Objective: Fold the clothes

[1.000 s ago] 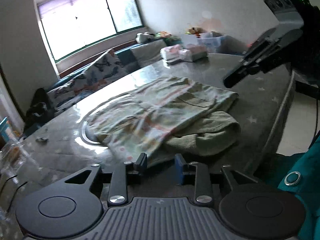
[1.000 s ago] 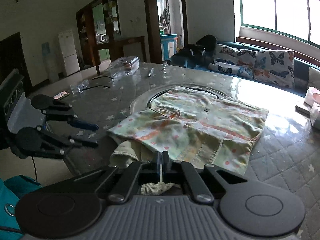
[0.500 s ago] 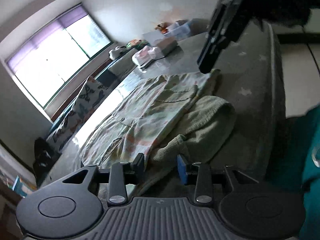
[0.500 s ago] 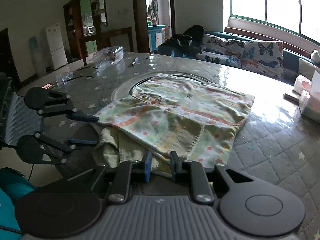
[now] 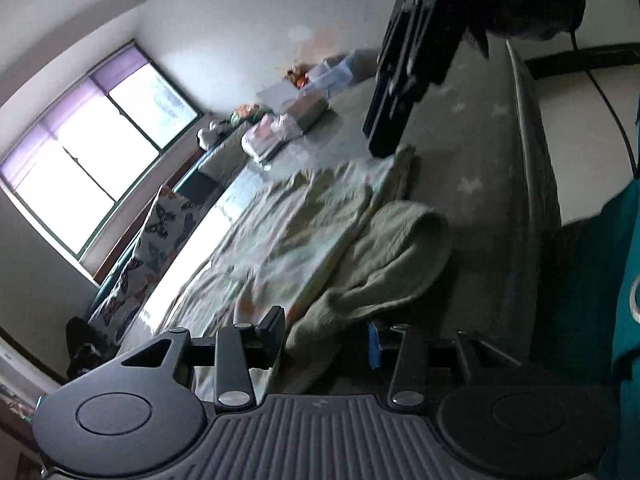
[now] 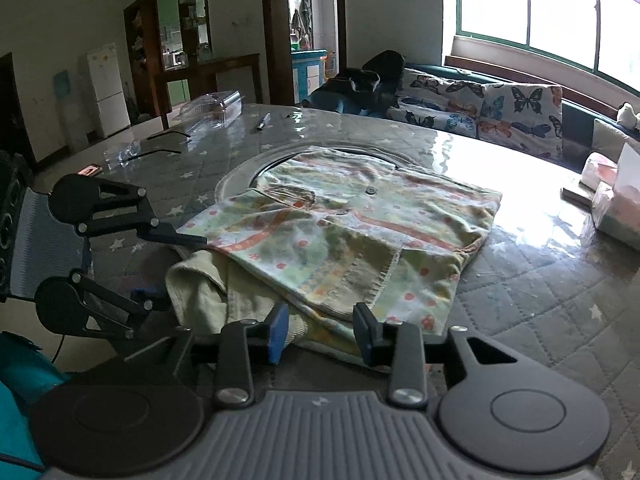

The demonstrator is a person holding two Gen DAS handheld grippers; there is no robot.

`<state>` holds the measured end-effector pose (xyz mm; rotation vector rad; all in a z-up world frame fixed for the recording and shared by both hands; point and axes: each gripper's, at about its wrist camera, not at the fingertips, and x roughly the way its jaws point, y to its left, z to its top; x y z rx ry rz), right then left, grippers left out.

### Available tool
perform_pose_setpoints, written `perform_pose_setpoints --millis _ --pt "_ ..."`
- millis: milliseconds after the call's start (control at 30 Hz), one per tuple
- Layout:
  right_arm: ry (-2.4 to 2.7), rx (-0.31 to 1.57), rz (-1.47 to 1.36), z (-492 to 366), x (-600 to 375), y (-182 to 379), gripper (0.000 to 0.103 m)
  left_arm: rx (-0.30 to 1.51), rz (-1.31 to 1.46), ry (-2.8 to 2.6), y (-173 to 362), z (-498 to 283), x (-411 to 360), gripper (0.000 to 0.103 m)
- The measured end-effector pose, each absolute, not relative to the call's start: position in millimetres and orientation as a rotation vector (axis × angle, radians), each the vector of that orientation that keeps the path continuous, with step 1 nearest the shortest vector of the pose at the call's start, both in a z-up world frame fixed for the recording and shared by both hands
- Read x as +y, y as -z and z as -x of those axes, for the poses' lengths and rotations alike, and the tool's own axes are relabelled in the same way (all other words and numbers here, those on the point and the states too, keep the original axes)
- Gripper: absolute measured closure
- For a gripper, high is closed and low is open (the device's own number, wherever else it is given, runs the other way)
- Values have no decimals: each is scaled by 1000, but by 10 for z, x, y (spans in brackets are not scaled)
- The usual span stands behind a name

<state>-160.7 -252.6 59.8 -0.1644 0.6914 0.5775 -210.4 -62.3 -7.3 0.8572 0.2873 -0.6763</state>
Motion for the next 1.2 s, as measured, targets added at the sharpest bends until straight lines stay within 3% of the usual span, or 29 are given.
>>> perform_pose_setpoints --millis 33,100,200,500,767,800,867,900,933,1033,1100,1200 --pt "-573 693 167 1601 -2533 -593 66 279 -847 688 56 2098 -629 61" --pt "-570 699 171 1587 -2549 -578 66 272 -819 708 22 2069 -637 78" --pt "-571 702 189 1583 -2550 -551 58 294 -779 717 -19 1980 -645 92" --pt "-631 674 261 1554 -2424 -490 42 382 -506 666 -419 1564 -496 96" --pt "-698 612 318 1328 -2137 -410 46 417 -429 679 -517 1438 -405 96" --pt "-708 621 316 1286 -2107 -388 49 420 -426 678 -512 1451 -391 96" --pt "-731 650 293 1198 -2061 -349 68 428 -419 675 -506 1464 -372 94" --pt "-735 680 261 1142 -2053 -340 82 432 -418 673 -501 1482 -363 92" --pt "-734 701 232 1098 -2057 -340 87 436 -416 671 -496 1500 -354 92" --pt "-725 723 121 956 -2143 -401 91 426 -425 651 -483 1604 -302 82" --pt "-729 722 87 909 -2171 -464 91 419 -440 624 -458 1690 -249 65" --pt "-730 723 66 858 -2191 -541 91 419 -462 585 -396 1779 -181 57"
